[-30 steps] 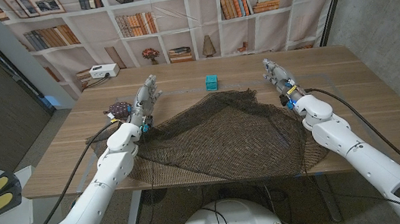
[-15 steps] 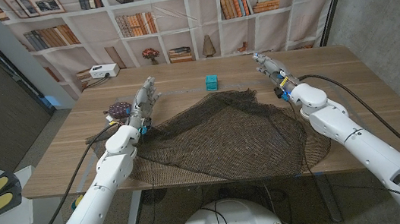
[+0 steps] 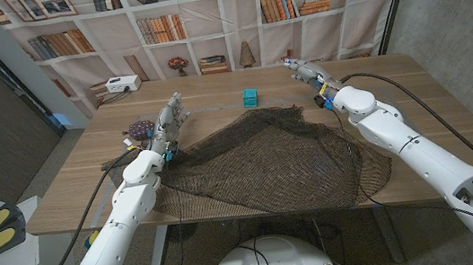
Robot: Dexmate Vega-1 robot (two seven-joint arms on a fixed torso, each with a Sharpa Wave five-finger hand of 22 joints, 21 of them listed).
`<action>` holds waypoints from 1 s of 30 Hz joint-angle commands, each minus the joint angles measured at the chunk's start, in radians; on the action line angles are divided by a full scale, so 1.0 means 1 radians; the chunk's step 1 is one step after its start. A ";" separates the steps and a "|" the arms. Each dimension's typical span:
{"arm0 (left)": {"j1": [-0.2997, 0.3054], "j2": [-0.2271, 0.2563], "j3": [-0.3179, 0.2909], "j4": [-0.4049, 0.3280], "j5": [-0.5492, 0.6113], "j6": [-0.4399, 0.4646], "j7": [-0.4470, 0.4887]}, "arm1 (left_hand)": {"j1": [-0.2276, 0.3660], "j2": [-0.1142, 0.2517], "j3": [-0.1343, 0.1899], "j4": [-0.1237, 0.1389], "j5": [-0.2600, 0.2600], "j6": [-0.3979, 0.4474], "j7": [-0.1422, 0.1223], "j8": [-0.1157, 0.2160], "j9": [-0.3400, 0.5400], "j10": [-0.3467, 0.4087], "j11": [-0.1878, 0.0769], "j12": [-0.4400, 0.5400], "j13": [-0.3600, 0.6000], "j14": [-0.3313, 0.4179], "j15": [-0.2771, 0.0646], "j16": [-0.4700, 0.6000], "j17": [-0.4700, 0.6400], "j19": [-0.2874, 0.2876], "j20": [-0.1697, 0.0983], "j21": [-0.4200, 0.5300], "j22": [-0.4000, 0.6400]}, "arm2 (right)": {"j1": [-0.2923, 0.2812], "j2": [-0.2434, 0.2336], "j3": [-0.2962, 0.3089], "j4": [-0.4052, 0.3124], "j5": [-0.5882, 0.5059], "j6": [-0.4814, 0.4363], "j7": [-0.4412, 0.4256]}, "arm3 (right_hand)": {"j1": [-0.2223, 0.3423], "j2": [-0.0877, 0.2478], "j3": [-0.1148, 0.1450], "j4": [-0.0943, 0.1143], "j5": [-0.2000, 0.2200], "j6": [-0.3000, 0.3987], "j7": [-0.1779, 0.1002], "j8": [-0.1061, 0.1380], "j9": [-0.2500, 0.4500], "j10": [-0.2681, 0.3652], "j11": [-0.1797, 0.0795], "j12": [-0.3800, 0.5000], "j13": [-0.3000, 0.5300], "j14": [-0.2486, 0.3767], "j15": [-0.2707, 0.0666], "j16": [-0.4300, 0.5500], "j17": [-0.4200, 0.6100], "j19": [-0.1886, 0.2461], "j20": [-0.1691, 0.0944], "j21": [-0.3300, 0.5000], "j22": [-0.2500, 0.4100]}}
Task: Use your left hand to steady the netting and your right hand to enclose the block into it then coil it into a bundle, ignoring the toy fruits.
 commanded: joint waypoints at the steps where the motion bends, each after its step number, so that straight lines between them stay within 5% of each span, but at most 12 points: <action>1: 0.012 -0.003 -0.011 -0.007 -0.001 0.009 -0.004 | -0.005 -0.004 -0.005 0.004 0.002 0.008 -0.001 0.008 0.005 0.003 0.004 0.010 0.003 0.005 0.015 0.009 0.002 0.000 0.030 -0.001 0.004 | 0.101 0.009 -0.078 0.024 -0.102 -0.053 0.050 | 0.011 0.001 0.012 0.000 0.006 0.006 -0.005 0.002 0.003 0.001 -0.005 0.003 0.002 0.005 0.010 0.005 0.001 0.004 0.005 0.007 0.004; 10: 0.019 -0.008 -0.016 -0.008 -0.003 0.009 -0.001 | -0.015 -0.004 -0.009 0.010 0.002 0.016 0.001 0.009 0.006 0.004 0.006 0.010 0.005 0.019 0.061 0.013 0.006 -0.001 0.059 -0.004 0.007 | 0.165 0.014 -0.146 0.025 -0.196 -0.111 0.084 | 0.016 0.009 0.016 0.002 0.008 0.004 -0.008 0.001 0.004 0.010 -0.007 0.005 0.003 0.023 0.008 0.013 0.002 0.016 0.011 0.011 0.005; 30: 0.028 -0.009 -0.025 -0.005 -0.012 0.006 -0.008 | -0.026 -0.006 -0.014 0.016 0.002 0.028 0.004 0.011 0.007 0.011 0.012 0.013 0.007 0.039 0.074 0.018 0.009 0.000 0.072 -0.006 0.010 | 0.262 0.023 -0.278 -0.028 -0.425 -0.282 0.128 | 0.047 0.041 0.047 0.007 0.022 0.000 -0.030 0.000 0.005 0.004 -0.041 0.003 0.005 0.024 -0.033 0.015 0.007 0.029 -0.031 0.015 0.007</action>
